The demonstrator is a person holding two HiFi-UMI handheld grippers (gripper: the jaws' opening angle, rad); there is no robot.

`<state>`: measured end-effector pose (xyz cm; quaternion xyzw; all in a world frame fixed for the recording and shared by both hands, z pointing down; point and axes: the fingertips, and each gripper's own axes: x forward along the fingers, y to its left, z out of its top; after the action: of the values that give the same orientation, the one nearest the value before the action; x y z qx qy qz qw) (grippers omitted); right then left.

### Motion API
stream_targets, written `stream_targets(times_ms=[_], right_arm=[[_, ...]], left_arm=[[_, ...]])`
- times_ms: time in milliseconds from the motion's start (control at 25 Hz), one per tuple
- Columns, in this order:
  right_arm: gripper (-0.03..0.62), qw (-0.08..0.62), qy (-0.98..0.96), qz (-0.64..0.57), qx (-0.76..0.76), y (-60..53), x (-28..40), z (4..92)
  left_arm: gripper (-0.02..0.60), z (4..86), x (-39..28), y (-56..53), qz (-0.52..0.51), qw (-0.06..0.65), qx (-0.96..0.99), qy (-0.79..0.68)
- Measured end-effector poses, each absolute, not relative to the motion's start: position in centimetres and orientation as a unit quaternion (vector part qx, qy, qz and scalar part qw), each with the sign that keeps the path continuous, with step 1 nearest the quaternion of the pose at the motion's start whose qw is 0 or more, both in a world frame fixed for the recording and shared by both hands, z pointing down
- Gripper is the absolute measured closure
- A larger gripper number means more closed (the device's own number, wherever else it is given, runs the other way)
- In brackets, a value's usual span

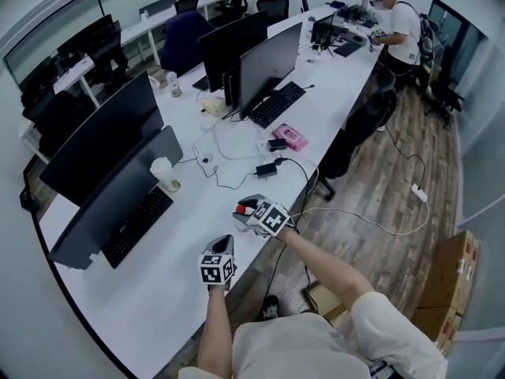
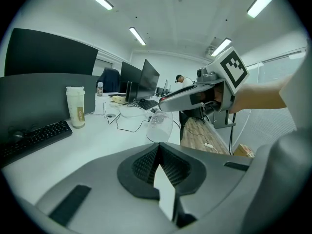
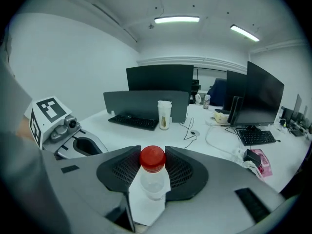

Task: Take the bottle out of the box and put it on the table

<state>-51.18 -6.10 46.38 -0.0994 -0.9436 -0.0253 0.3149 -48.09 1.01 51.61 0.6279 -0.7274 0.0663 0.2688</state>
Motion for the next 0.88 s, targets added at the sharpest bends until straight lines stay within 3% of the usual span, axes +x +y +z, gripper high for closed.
stream_targets(times_ms=[880], right_arm=[[0.338,0.283,-0.959,0.022,-0.021,-5.8,-50.4,48.1]], left_arm=[[0.566,52.1,-48.6,3.9,0.044,0.264,0.612,-0.744]])
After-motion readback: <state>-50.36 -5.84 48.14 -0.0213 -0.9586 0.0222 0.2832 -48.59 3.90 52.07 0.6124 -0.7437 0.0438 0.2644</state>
